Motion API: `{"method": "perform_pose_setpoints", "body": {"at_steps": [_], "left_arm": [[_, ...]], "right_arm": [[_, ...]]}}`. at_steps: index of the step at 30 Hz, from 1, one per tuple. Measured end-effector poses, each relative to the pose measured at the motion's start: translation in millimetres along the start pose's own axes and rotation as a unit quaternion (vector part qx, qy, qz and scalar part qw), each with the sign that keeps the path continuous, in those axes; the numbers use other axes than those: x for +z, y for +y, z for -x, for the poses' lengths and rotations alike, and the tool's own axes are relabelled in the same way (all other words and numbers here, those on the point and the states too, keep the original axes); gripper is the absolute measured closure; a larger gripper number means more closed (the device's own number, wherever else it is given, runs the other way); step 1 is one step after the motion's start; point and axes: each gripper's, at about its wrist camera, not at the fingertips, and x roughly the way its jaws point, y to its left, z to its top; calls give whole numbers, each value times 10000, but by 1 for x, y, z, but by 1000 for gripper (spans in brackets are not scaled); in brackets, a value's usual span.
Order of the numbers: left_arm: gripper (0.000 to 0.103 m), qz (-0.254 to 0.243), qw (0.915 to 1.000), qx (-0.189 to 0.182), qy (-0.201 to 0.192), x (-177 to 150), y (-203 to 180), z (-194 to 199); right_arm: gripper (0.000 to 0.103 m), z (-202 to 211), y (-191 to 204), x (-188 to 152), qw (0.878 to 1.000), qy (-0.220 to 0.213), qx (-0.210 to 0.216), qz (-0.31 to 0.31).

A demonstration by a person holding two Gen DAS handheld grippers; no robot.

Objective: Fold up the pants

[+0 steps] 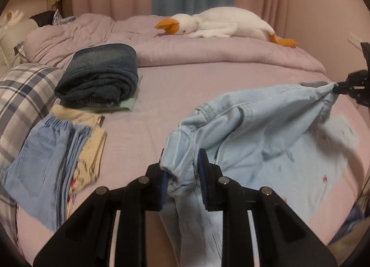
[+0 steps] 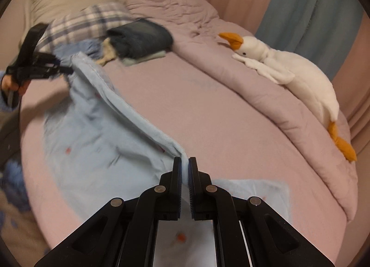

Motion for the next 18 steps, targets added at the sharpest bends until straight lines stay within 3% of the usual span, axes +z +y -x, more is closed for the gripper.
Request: {"method": "perform_pose_setpoints", "body": {"at_steps": [3,6,10,14,16,18], "left_arm": [[77,-57,9999,-11,118,-27,-10,7],[68,-175,9988,235,400,-54,-16,7],[68,191,9944,462,936,-93,-12,1],[70,1310,9866,377,899,-117,6,16],[70,2084,9757,7,684,-124,15,25],[70,2795,9576,-511,483,-127,21,27]], "right_arm": [[97,8,19,-26,9997,224,51,118],[97,-2,42,-56,9981,563,195,147],[97,-32,64,-84,9950,940,340,66],[97,-60,74,-94,9929,1143,317,-38],[97,-67,72,-92,9931,1130,295,-89],[97,-71,68,-89,9933,1105,301,-143]]}}
